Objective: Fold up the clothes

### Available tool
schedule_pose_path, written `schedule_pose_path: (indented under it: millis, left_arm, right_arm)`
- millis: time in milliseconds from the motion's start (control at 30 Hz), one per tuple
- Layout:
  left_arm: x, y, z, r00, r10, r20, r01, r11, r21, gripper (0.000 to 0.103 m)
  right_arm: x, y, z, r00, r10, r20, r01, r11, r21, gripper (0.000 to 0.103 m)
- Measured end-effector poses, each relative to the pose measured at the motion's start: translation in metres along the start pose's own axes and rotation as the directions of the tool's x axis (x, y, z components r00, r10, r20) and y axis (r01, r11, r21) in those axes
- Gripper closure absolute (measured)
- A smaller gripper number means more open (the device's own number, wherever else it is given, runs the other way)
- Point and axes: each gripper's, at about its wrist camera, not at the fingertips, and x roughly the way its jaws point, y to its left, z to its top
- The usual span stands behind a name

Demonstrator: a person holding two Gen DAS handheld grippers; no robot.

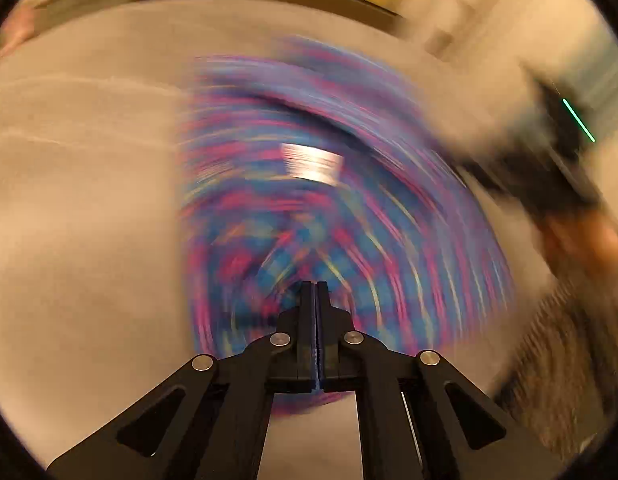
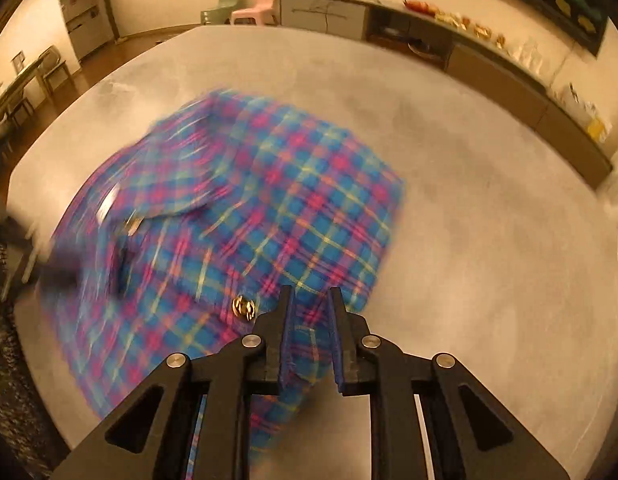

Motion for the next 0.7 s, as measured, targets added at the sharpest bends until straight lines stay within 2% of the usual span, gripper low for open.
schedule_pose_path:
  millis: [67, 100, 133, 167, 233, 333, 433, 500, 600, 700]
  left_arm:
    - [-0.011, 0.027, 0.019, 0.992, 0.108, 0.058, -0.103, 0.991, -0.079, 0.099]
    - [-0.021, 0.04, 0.027, 0.989, 0.114, 0.091, -0.102, 0.986, -0.129, 0.093]
    - [-0.033, 0.049, 0.029, 0.989, 0.074, 0.131, -0.052, 0.985, -0.164, 0.093]
    - [-0.045, 0.057, 0.031, 0.985, 0.034, 0.172, 0.0, 0.981, -0.195, 0.093]
    - [-0.062, 0.058, 0.025, 0.974, 0.016, 0.224, 0.031, 0.978, -0.205, 0.087]
    - [-0.047, 0.036, 0.009, 0.989, -0.039, 0.139, 0.058, 0.989, -0.137, 0.086]
    - [-0.017, 0.016, 0.001, 0.999, 0.021, 0.042, -0.018, 0.997, -0.071, 0.084]
    - [0.002, 0.017, 0.012, 0.999, 0.049, 0.016, -0.048, 0.997, -0.052, 0.084]
    - [0.024, 0.004, 0.05, 0.994, 0.092, 0.05, -0.091, 0.995, -0.032, 0.083]
    - [0.046, -0.01, 0.088, 0.987, 0.135, 0.085, -0.134, 0.991, -0.013, 0.083]
  right_arm:
    - [-0.017, 0.018, -0.017, 0.981, 0.187, -0.044, -0.185, 0.982, 0.049, 0.085]
    - [-0.029, 0.029, -0.021, 0.97, 0.241, -0.024, -0.241, 0.97, 0.036, 0.085]
    - [-0.04, 0.036, -0.022, 0.969, 0.249, 0.003, -0.249, 0.968, 0.02, 0.085]
    - [-0.05, 0.04, -0.02, 0.97, 0.241, 0.03, -0.241, 0.97, 0.008, 0.085]
    - [-0.056, 0.04, -0.008, 0.971, 0.225, 0.082, -0.226, 0.974, 0.002, 0.085]
    - [-0.029, 0.034, 0.018, 0.981, 0.176, 0.08, -0.177, 0.984, 0.002, 0.084]
    - [0.012, 0.038, 0.018, 0.991, 0.13, 0.014, -0.13, 0.991, 0.02, 0.084]
    - [0.023, 0.033, 0.022, 0.994, 0.108, 0.023, -0.108, 0.994, 0.033, 0.086]
    - [0.025, 0.01, 0.039, 1.0, 0.01, 0.03, -0.012, 0.997, 0.07, 0.088]
    - [0.032, -0.024, 0.061, 0.995, -0.077, 0.066, 0.07, 0.991, 0.111, 0.088]
